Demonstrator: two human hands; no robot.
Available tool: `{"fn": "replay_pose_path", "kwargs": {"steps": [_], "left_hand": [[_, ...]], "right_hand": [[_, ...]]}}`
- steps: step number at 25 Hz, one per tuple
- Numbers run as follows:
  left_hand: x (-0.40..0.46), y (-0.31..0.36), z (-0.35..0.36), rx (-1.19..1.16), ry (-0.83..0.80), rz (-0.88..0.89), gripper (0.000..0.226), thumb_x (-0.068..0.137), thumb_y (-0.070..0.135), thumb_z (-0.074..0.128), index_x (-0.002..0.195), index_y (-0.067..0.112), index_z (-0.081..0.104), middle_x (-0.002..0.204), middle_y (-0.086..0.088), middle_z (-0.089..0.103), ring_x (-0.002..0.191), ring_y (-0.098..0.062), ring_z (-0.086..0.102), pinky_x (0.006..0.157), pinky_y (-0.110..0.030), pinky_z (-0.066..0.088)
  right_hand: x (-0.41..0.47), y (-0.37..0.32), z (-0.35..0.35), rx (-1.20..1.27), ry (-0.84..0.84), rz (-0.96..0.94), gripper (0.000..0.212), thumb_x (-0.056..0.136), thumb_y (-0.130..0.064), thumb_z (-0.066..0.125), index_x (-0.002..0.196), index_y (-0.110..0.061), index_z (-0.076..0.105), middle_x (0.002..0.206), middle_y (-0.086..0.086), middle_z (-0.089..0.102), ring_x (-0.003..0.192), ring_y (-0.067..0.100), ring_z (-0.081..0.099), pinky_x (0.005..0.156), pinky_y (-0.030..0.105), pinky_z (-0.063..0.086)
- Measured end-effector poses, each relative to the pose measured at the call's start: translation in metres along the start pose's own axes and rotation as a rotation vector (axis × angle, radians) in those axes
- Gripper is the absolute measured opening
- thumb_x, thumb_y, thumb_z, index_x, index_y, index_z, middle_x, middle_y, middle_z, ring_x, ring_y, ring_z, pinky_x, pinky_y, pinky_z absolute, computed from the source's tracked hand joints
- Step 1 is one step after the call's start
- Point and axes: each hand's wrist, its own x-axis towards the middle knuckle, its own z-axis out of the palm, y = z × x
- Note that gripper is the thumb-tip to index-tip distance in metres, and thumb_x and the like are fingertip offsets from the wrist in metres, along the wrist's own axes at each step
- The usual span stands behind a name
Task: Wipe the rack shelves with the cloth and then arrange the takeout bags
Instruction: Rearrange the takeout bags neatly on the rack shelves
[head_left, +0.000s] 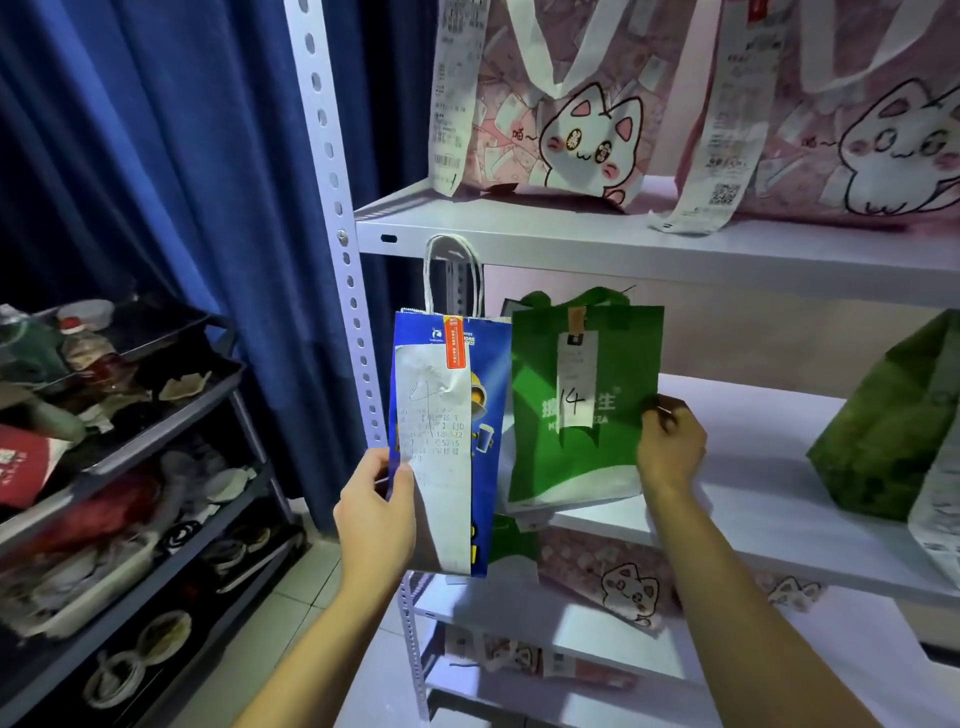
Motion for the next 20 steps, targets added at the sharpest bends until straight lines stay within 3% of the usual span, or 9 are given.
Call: {"fn": "replay_pose_path", "kwargs": {"steps": [2, 5, 9, 12, 14, 18, 20], "left_hand": [[-0.003, 0.001, 0.018, -0.025, -0.028, -0.017, 0.013, 0.095, 0.021, 0.055, 0.088, 0.028, 0.064, 0.084, 0.012, 0.072, 0.082, -0.011, 0.066, 0.070, -0.032, 0.054], [-0.008, 0.002, 0.046, -0.019, -0.056, -0.018, 0.013, 0.096, 0.019, 0.055, 0.091, 0.027, 0.064, 0.083, 0.010, 0.070, 0.080, -0.014, 0.065, 0.064, -0.023, 0.048], [-0.013, -0.005, 0.080, 0.039, -0.143, -0.041, 0.014, 0.098, 0.018, 0.054, 0.101, 0.021, 0.067, 0.086, 0.011, 0.069, 0.083, -0.015, 0.062, 0.062, -0.021, 0.043], [-0.008, -0.006, 0.094, -0.026, -0.164, -0.084, 0.016, 0.097, 0.016, 0.054, 0.104, 0.020, 0.068, 0.094, 0.004, 0.071, 0.091, -0.017, 0.064, 0.072, -0.030, 0.047], [0.002, 0.000, 0.097, -0.056, -0.146, -0.077, 0.016, 0.096, 0.016, 0.053, 0.102, 0.022, 0.067, 0.093, 0.008, 0.071, 0.092, -0.014, 0.064, 0.072, -0.030, 0.046], [0.029, 0.021, 0.097, -0.102, -0.080, 0.040, 0.017, 0.093, 0.018, 0.055, 0.094, 0.030, 0.067, 0.085, 0.018, 0.069, 0.082, 0.007, 0.062, 0.059, -0.005, 0.041], [0.042, 0.025, 0.101, -0.143, -0.056, 0.074, 0.019, 0.092, 0.019, 0.058, 0.089, 0.036, 0.066, 0.081, 0.018, 0.070, 0.077, 0.011, 0.061, 0.059, 0.000, 0.041]], "right_hand": [[0.010, 0.007, -0.025, -0.004, 0.033, -0.020, 0.018, 0.095, -0.009, 0.055, 0.103, -0.013, 0.070, 0.086, 0.003, 0.067, 0.071, 0.010, 0.060, 0.061, 0.001, 0.038], [0.028, 0.017, -0.063, 0.016, 0.072, -0.006, 0.016, 0.096, -0.003, 0.055, 0.103, -0.005, 0.069, 0.089, 0.008, 0.066, 0.073, 0.012, 0.059, 0.062, -0.002, 0.040], [0.045, 0.029, -0.106, 0.073, 0.130, 0.034, 0.018, 0.097, 0.004, 0.053, 0.108, 0.004, 0.066, 0.096, 0.011, 0.065, 0.072, -0.003, 0.062, 0.070, 0.001, 0.046], [0.049, 0.034, -0.126, 0.083, 0.138, 0.059, 0.017, 0.099, -0.003, 0.055, 0.108, -0.007, 0.069, 0.098, 0.009, 0.069, 0.086, 0.016, 0.064, 0.083, 0.020, 0.052], [0.050, 0.036, -0.134, 0.112, 0.155, 0.082, 0.016, 0.099, -0.005, 0.056, 0.105, -0.015, 0.068, 0.098, 0.007, 0.069, 0.090, 0.017, 0.063, 0.084, 0.024, 0.050], [0.050, 0.037, -0.139, 0.150, 0.149, 0.109, 0.017, 0.099, -0.008, 0.058, 0.103, -0.021, 0.068, 0.095, 0.002, 0.070, 0.089, 0.015, 0.065, 0.087, 0.028, 0.051], [0.045, 0.037, -0.138, 0.134, 0.148, 0.104, 0.014, 0.098, -0.011, 0.059, 0.103, -0.021, 0.068, 0.089, -0.004, 0.070, 0.085, 0.013, 0.066, 0.084, 0.028, 0.052]]}}
